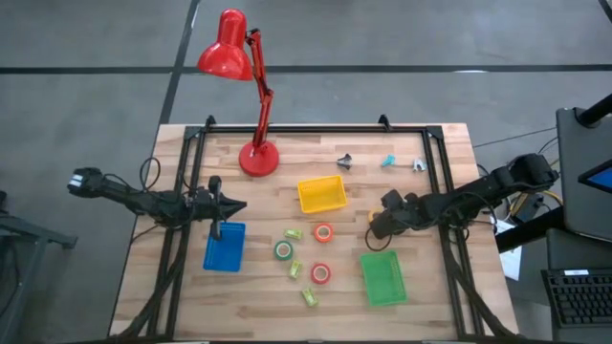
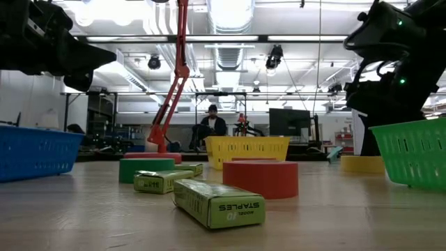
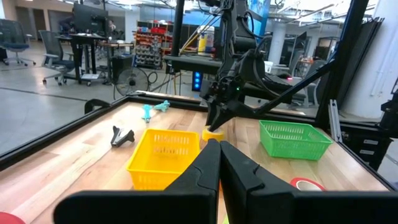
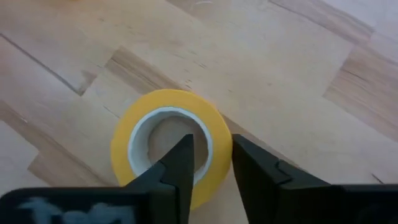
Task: Pick and place Stapler, Stapler remover, tape
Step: Put the yellow tape into the green bin
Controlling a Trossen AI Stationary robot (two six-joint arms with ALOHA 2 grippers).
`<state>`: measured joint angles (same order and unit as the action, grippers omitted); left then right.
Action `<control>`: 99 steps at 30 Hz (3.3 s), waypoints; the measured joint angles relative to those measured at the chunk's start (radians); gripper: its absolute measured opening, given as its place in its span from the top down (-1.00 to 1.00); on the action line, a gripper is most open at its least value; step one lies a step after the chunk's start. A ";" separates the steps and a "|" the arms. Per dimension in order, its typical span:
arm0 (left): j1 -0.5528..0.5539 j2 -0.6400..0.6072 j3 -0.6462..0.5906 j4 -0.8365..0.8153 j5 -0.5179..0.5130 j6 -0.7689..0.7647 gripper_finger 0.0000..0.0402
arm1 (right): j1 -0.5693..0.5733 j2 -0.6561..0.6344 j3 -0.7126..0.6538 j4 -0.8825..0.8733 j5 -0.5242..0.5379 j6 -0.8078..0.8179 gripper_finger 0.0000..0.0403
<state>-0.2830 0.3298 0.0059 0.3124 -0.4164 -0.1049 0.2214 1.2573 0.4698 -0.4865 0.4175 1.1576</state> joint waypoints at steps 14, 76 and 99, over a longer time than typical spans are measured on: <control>0.000 0.000 0.000 0.000 0.000 0.000 0.95 | 0.000 -0.066 0.000 0.002 0.006 -0.059 0.84; 0.000 0.001 0.000 -0.017 0.000 0.000 0.95 | 0.564 0.317 0.529 -0.270 -0.233 0.056 0.83; 0.000 0.001 0.000 -0.017 0.000 0.000 0.95 | 0.564 0.317 0.506 -0.284 -0.204 0.092 0.71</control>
<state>-0.2830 0.3309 0.0059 0.2955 -0.4164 -0.1051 0.7853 1.5742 0.9757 -0.7704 0.2131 1.2497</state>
